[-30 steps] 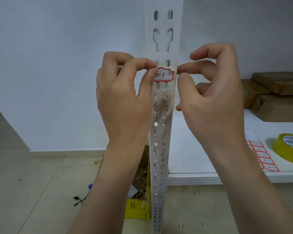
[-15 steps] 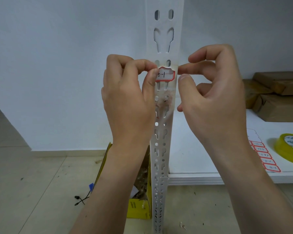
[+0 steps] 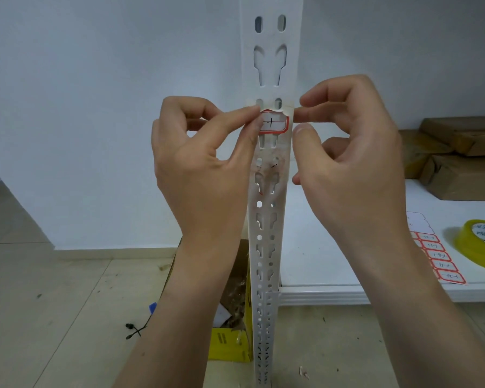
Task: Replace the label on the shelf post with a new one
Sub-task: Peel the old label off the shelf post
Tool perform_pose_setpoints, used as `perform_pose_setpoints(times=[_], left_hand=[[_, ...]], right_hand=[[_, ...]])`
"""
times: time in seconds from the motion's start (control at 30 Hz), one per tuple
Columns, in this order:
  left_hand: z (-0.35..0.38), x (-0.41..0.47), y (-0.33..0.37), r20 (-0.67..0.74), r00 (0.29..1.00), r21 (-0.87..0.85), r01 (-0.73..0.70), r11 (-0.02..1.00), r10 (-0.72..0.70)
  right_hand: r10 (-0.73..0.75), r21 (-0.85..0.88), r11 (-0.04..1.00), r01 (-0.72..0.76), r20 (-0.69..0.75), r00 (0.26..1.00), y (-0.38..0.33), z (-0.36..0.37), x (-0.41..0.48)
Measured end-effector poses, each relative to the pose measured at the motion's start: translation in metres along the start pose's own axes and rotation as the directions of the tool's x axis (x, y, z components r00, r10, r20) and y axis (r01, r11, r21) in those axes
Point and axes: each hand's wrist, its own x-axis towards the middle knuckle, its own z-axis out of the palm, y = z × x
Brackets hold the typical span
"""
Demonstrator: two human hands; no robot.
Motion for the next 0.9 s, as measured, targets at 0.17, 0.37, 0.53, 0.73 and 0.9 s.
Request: perform_pose_setpoints(times=[0.17, 0.37, 0.53, 0.73, 0.9], left_hand=[[0.0026, -0.0001, 0.0040, 0.002, 1.000, 0.033, 0.031, 0.999, -0.031], [0.0052, -0.0033, 0.0063, -0.009, 0.999, 0.061, 0.050, 0.997, -0.049], [0.0067, -0.0045, 0.0063, -0.013, 0.999, 0.056, 0.045, 0.997, -0.044], [0.0075, -0.0062, 0.0057, -0.018, 0.999, 0.059, 0.039, 0.997, -0.038], [0.0061, -0.0076, 0.0035, -0.047, 0.999, 0.040, -0.009, 0.999, 0.010]], right_hand=[[0.009, 0.016, 1.000, -0.009, 0.000, 1.000, -0.0003, 0.0002, -0.0006], [0.015, 0.021, 1.000, -0.015, 0.008, 1.000, -0.0010, -0.0021, -0.0008], [0.018, 0.023, 1.000, -0.018, 0.008, 1.000, -0.0010, -0.0035, -0.0004], [0.020, 0.023, 1.000, -0.020, 0.005, 1.000, -0.0004, -0.0038, 0.0003], [0.021, 0.018, 1.000, -0.021, 0.000, 1.000, 0.0005, -0.0024, 0.0015]])
